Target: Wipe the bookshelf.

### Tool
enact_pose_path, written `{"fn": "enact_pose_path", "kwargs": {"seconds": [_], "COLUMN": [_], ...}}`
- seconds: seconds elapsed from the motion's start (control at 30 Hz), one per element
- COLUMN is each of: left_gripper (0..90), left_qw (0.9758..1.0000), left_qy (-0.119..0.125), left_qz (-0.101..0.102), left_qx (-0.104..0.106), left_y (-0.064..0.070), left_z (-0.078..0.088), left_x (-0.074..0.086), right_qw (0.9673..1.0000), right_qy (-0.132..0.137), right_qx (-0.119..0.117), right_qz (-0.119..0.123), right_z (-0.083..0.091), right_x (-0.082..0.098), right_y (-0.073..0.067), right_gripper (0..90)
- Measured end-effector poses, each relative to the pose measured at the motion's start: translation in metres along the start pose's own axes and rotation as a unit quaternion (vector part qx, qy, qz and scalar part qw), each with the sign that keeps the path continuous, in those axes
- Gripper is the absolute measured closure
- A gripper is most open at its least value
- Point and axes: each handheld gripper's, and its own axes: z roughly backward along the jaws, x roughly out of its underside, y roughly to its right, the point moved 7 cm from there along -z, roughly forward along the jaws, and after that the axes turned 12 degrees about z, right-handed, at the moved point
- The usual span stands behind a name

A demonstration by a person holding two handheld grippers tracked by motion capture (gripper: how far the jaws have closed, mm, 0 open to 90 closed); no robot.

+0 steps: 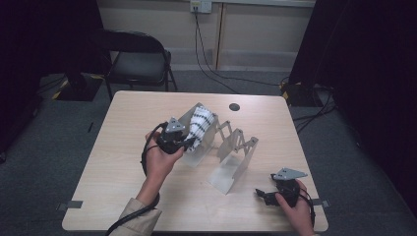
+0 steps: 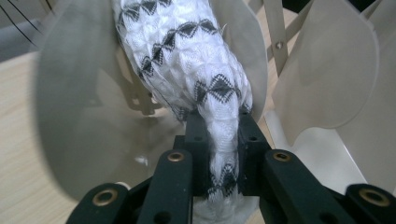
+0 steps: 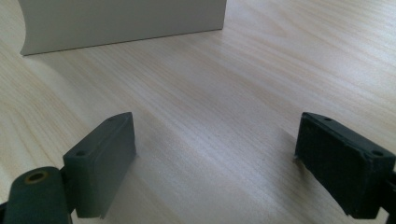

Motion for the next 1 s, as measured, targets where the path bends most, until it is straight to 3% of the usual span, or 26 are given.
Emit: {"fn": "enact_pose_path", "kwargs": {"seconds": [0.47,0.7,1.0], "left_gripper": [78.5,78.5,78.5], "left_qw": [0.9992,0.9978,0.9954], "left_qy": [-0.037,-0.063,-0.089], "left_qz": [0.011,0.014,0.036], "left_qx": [-0.002,-0.011,-0.011], "left_y": [-0.005,-0.010,-0.014], "left_z": [-0.028,-0.036,-0.041], "left_x": [0.027,0.046,0.067], "right_qw": [1.0000,1.0000,1.0000], "right_qy": [0.000,0.000,0.000], "right_qx": [-0.001,-0.001,-0.001], "right_qz": [0.000,0.000,0.000], "right_z": [0.000,0.000,0.000], "right_x": [0.000,0.000,0.000], "right_y": [0.000,0.000,0.000], "right_gripper": [11.5,11.5,11.5]}}
